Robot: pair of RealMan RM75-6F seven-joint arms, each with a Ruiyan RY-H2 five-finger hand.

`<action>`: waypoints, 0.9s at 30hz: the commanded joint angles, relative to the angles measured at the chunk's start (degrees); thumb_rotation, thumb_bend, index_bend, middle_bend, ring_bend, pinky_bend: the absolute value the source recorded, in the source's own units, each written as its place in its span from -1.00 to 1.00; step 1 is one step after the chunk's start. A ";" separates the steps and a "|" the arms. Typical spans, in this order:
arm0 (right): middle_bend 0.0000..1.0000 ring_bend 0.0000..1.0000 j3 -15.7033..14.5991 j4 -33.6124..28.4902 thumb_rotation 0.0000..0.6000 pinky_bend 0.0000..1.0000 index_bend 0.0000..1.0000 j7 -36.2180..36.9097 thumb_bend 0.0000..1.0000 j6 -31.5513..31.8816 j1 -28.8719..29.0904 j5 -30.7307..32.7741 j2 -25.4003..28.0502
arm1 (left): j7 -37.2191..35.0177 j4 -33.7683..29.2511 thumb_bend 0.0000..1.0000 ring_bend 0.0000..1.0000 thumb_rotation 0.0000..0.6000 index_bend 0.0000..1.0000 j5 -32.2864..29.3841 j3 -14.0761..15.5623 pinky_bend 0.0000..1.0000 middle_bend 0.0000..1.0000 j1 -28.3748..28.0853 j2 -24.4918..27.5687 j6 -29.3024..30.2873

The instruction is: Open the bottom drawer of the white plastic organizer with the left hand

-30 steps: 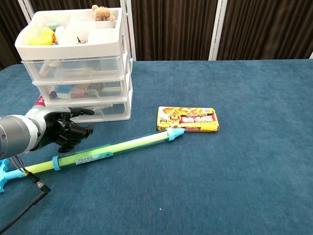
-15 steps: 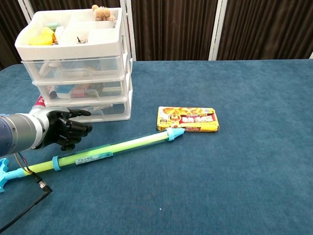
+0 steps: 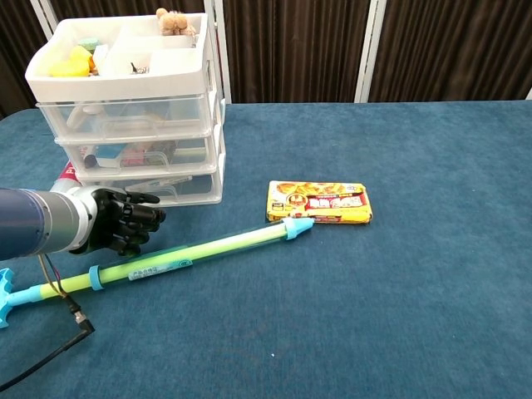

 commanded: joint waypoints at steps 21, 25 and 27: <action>-1.00 -1.00 0.18 -0.09 1.00 -1.00 -1.00 0.22 -0.82 0.14 -0.01 0.24 0.00 | -4.15 3.62 0.26 0.77 1.00 -0.90 2.17 -0.45 0.74 0.96 -0.18 -1.88 -1.45; -1.00 -1.00 0.12 -0.19 1.00 -1.00 -1.00 0.32 -0.82 -0.03 0.01 0.30 0.09 | -3.95 3.25 0.26 0.77 1.00 -0.76 1.52 -0.10 0.74 0.96 -0.19 -1.49 -2.19; -1.00 -1.00 0.14 -0.22 1.00 -1.00 -1.00 0.43 -0.82 -0.05 0.00 0.38 0.13 | -3.67 2.20 0.26 0.77 1.00 -0.75 1.43 0.62 0.74 0.96 0.12 -0.88 -2.60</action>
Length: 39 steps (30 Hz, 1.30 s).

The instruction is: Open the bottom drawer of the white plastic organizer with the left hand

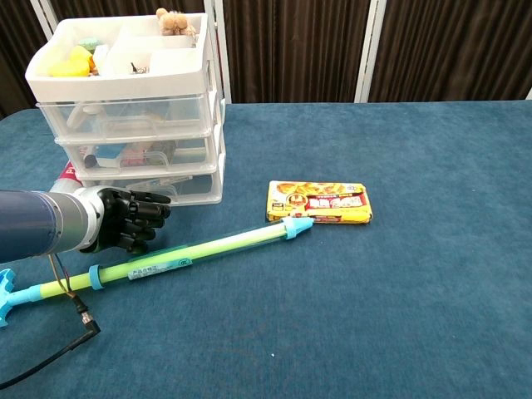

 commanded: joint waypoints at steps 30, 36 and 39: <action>-1.00 -1.00 0.00 -0.26 1.00 -1.00 -1.00 0.18 -0.82 -0.30 0.01 0.36 0.10 | -4.30 1.51 0.27 0.79 1.00 -0.91 -0.28 0.16 0.76 0.97 0.55 2.61 -4.40; -1.00 -1.00 -0.04 -0.21 1.00 -1.00 -1.00 0.22 -0.82 -0.33 0.02 0.29 0.11 | -4.66 2.49 0.27 0.79 1.00 -0.87 -1.23 -0.15 0.76 0.97 -0.39 1.97 -5.19; -1.00 -1.00 -0.06 -0.20 1.00 -1.00 -1.00 0.20 -0.82 -0.39 0.03 0.32 0.11 | -4.86 2.87 0.27 0.79 1.00 -0.86 -1.04 -0.02 0.76 0.97 -0.67 1.69 -5.60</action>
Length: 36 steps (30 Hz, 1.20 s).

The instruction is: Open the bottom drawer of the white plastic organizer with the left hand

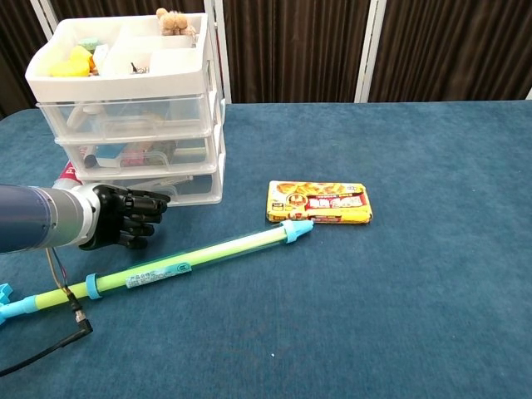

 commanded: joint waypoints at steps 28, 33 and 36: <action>-1.00 -1.00 -0.08 -0.08 1.00 -1.00 -1.00 -0.20 -0.82 0.07 -0.08 -0.04 -0.01 | -2.06 -3.31 0.26 0.79 1.00 -0.65 2.32 4.09 0.76 0.97 1.07 2.06 -3.39; -1.00 -1.00 -0.07 -0.10 1.00 -1.00 -1.00 -0.20 -0.82 0.17 -0.13 -0.05 0.00 | -2.84 -6.14 0.27 0.79 1.00 -0.65 4.44 5.91 0.76 0.97 2.70 3.35 -3.27; -1.00 -1.00 0.03 -0.22 1.00 -1.00 -1.00 0.00 -0.82 0.40 -0.19 -0.05 0.07 | -3.26 -7.77 0.27 0.79 1.00 -0.69 6.96 7.21 0.76 0.97 3.86 4.03 -2.60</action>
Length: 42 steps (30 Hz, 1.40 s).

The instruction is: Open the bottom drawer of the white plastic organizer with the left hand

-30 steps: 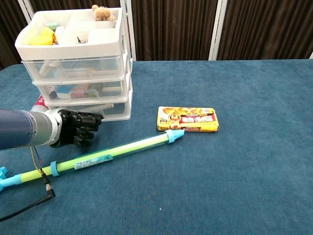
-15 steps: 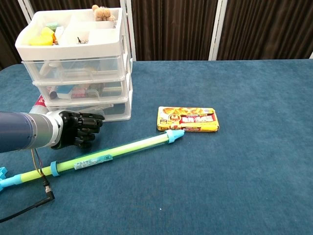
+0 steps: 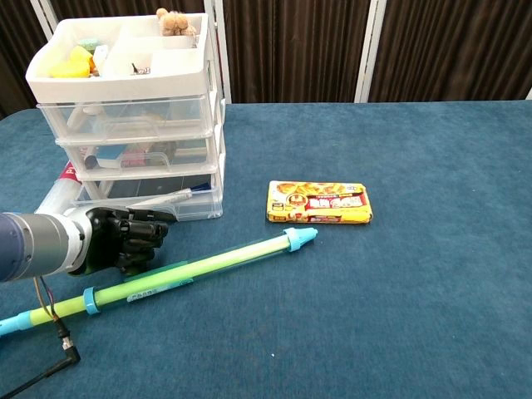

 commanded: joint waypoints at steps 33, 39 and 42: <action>-1.00 -1.00 0.01 0.03 1.00 -1.00 -1.00 -0.33 -0.82 0.09 -0.09 0.02 -0.15 | 7.48 -14.80 0.27 0.81 1.00 -0.65 31.42 9.89 0.79 1.00 9.33 6.89 14.71; -1.00 -1.00 0.05 -0.04 1.00 -1.00 -1.00 -0.27 -0.82 -0.14 -0.05 0.29 -0.09 | 26.95 -11.76 0.27 0.82 1.00 -0.69 23.17 8.97 0.81 1.00 3.25 4.83 23.02; -1.00 -1.00 0.04 -0.05 1.00 -1.00 -1.00 -0.13 -0.82 -0.26 -0.03 0.36 -0.04 | 35.16 -9.22 0.27 0.83 1.00 -0.70 20.07 8.93 0.81 1.00 0.40 3.70 26.13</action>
